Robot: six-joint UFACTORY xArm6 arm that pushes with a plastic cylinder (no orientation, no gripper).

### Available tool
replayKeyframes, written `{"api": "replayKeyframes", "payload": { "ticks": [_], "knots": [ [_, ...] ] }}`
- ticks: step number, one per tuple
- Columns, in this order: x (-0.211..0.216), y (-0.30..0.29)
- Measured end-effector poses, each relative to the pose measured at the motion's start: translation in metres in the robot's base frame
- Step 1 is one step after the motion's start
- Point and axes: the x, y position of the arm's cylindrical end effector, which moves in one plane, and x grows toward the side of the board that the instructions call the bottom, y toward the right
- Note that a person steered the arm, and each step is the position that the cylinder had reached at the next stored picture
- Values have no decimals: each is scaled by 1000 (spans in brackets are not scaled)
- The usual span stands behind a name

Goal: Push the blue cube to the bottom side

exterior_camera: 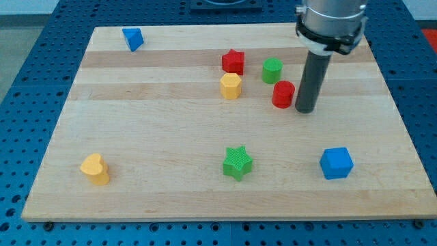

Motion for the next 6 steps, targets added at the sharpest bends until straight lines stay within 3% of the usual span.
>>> {"api": "replayKeyframes", "payload": {
  "ticks": [3, 5, 6],
  "knots": [
    [101, 58],
    [168, 55],
    [174, 42]
  ]
}}
